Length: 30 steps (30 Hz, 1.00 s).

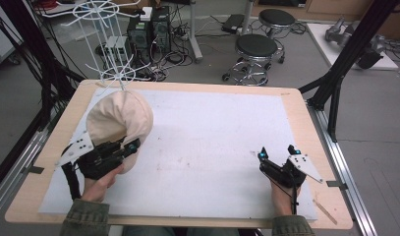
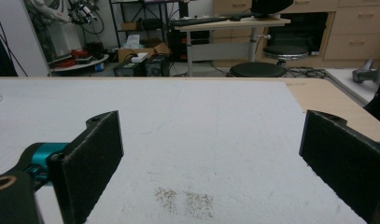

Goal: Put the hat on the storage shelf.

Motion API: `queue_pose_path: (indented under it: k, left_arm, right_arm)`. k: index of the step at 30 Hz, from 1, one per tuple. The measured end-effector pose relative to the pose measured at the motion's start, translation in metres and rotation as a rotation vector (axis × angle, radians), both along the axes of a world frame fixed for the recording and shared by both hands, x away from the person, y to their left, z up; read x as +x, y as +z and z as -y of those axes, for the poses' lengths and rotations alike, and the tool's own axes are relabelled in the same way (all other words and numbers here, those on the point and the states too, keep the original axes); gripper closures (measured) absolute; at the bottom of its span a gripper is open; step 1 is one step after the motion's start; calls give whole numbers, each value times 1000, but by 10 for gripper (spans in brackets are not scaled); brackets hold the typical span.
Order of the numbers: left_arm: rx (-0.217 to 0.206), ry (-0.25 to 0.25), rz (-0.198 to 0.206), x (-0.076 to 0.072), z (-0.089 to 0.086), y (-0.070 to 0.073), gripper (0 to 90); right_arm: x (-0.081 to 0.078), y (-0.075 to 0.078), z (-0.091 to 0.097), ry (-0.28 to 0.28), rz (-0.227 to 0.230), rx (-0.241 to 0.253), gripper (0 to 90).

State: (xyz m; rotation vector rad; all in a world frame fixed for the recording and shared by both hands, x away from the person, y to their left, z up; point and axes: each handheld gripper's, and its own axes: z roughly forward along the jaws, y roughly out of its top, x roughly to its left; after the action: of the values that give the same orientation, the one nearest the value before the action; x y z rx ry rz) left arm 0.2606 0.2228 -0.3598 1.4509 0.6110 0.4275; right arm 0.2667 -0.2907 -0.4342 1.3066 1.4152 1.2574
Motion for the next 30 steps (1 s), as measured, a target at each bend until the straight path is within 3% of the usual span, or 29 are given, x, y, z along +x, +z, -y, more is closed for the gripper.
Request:
queue_pose_path:
  k: [3,4,5,13,16,30]
  left_arm:
    - [6,3,32,-4,-1,6,817]
    - [-6,-7,67,-8,-1,13,817]
    - [-6,-7,67,-8,-1,13,817]
    - [-58,-30,225,-26,1,34,816]
    - [-50,-34,249,-29,3,38,816]
    - [-67,-27,273,-34,1,47,816]
  right_arm:
    - [0,0,0,-3,0,2,50]
    - [0,0,0,-2,2,0,50]
    - [0,0,0,-2,-2,3,50]
    - [0,0,0,-1,0,2,50]
    - [0,0,0,0,0,2,50]
    - [1,0,0,7,-2,11,50]
